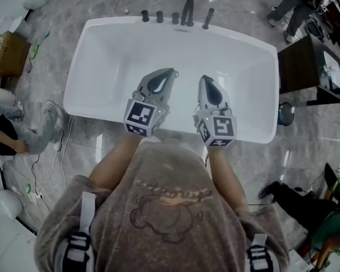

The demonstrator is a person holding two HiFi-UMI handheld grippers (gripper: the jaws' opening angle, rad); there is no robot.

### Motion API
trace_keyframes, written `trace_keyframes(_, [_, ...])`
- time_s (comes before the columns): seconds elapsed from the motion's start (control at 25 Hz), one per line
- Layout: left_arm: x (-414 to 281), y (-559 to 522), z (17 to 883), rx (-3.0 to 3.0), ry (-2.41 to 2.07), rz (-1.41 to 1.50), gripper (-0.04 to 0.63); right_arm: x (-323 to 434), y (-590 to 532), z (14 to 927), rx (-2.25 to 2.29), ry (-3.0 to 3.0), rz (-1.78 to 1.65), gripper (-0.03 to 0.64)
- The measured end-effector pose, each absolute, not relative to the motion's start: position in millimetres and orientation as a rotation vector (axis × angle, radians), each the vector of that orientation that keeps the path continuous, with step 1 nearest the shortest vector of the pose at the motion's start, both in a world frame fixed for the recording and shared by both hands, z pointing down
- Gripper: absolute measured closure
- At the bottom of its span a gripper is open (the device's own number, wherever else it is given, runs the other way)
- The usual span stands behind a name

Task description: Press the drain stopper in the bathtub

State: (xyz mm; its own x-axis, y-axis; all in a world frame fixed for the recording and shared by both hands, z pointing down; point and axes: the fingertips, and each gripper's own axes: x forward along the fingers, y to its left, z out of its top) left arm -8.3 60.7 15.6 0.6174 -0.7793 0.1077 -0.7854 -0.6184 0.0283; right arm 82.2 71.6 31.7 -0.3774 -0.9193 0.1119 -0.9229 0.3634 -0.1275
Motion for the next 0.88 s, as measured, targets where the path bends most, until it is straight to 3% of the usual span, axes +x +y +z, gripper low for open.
trace_keyframes(0.88, [2,-14,39,2.804,-1.239,0.137,0.592,93,3,52,1.822,-2.564,0.278,0.618])
